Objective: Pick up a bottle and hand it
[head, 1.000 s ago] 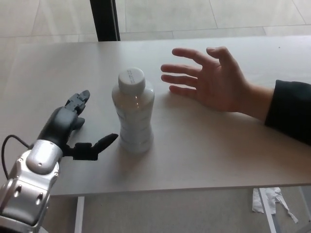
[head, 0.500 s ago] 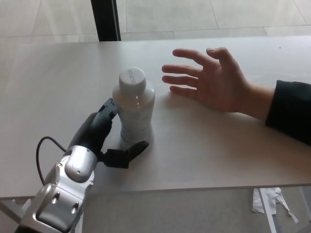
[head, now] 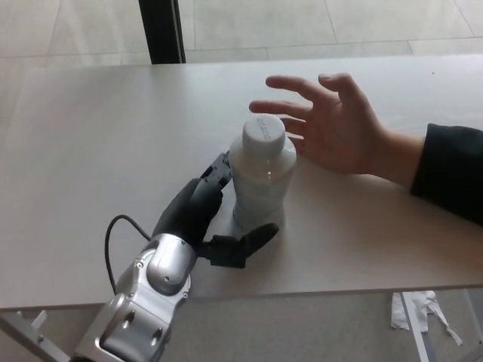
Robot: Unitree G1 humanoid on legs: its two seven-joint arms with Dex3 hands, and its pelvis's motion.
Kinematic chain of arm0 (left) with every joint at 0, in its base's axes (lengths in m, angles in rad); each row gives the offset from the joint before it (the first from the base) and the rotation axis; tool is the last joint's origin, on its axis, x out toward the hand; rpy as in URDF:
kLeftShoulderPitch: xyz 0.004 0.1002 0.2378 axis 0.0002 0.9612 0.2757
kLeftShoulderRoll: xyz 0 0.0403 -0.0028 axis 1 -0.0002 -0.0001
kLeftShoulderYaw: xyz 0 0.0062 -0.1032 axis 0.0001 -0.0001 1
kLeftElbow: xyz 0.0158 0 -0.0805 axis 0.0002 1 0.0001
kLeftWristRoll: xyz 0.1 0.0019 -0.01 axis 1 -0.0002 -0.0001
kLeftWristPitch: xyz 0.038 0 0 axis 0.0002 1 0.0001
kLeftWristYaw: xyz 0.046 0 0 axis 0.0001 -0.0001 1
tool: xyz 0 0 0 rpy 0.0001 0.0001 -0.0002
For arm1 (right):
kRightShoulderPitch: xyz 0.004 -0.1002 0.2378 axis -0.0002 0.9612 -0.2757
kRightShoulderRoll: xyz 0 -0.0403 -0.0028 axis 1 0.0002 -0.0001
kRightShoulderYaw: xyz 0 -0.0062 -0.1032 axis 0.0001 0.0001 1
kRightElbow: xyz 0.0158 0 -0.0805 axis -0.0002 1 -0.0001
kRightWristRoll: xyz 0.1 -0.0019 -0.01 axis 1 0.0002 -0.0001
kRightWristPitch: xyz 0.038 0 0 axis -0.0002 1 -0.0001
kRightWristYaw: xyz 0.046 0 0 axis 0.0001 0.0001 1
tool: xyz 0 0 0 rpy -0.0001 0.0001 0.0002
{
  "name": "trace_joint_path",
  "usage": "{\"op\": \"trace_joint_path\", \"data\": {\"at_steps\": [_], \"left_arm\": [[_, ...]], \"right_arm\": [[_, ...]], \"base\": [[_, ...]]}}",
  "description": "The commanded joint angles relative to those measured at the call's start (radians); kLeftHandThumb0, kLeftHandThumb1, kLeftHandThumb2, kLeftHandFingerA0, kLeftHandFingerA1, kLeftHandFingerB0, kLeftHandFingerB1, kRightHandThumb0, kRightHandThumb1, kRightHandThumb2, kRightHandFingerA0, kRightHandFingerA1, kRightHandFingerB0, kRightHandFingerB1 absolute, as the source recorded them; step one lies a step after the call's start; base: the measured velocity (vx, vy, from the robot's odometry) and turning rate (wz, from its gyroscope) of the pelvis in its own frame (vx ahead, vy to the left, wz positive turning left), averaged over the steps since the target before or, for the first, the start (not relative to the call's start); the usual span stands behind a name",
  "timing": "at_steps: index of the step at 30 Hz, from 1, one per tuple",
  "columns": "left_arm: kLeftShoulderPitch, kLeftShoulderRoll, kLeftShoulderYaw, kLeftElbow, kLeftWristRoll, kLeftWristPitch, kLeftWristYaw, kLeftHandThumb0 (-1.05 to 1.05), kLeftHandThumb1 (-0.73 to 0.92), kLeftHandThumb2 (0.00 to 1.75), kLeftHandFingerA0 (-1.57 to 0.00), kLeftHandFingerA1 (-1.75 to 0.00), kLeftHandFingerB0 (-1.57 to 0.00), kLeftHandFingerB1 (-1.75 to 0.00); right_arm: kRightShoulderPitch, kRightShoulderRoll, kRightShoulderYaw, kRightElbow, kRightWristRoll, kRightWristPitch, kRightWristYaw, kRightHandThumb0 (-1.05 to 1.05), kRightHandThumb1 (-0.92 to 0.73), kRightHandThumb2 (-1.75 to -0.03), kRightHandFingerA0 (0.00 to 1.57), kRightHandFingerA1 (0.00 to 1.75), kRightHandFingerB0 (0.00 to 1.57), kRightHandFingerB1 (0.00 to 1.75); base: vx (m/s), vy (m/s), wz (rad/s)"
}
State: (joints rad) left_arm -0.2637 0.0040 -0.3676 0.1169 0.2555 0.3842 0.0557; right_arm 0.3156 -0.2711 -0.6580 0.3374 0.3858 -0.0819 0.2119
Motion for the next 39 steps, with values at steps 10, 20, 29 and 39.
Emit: {"op": "trace_joint_path", "data": {"at_steps": [10,20,29,39], "left_arm": [[-0.147,-0.272,0.301,0.28,-0.006,-0.091,0.499,-0.52,0.55,0.57,-0.85,-1.08,0.0,0.0],[-0.148,-0.284,0.206,0.374,0.07,-0.128,0.461,-0.45,0.54,0.57,-0.96,-1.37,0.0,-0.21],[-0.152,-0.233,0.114,0.413,0.116,-0.203,0.428,-0.48,0.49,0.74,-1.13,-1.48,-0.1,-0.4],[-0.167,-0.142,-0.012,0.462,0.187,-0.338,0.434,0.16,0.6,1.2,-1.17,-1.48,-1.09,-1.4]], "right_arm": [[0.01,-0.002,0.012,-0.038,-0.006,0.002,-0.016,-0.58,-0.42,-0.76,0.51,0.55,0.35,0.46],[-0.022,-0.012,0.01,0.024,0.001,-0.033,-0.004,-0.48,-0.47,-0.56,0.55,0.44,0.41,0.35],[-0.026,-0.014,0.012,0.04,-0.008,-0.064,0.003,-0.43,-0.54,-0.56,0.51,0.43,0.41,0.34],[-0.042,-0.024,0.016,0.104,-0.029,-0.106,-0.005,-0.52,-0.45,-0.79,0.53,0.55,0.35,0.47]], "base": [[0.0,0.0,0.0],[0.0,0.0,0.0],[0.0,0.0,0.0],[0.0,0.0,0.0]]}}
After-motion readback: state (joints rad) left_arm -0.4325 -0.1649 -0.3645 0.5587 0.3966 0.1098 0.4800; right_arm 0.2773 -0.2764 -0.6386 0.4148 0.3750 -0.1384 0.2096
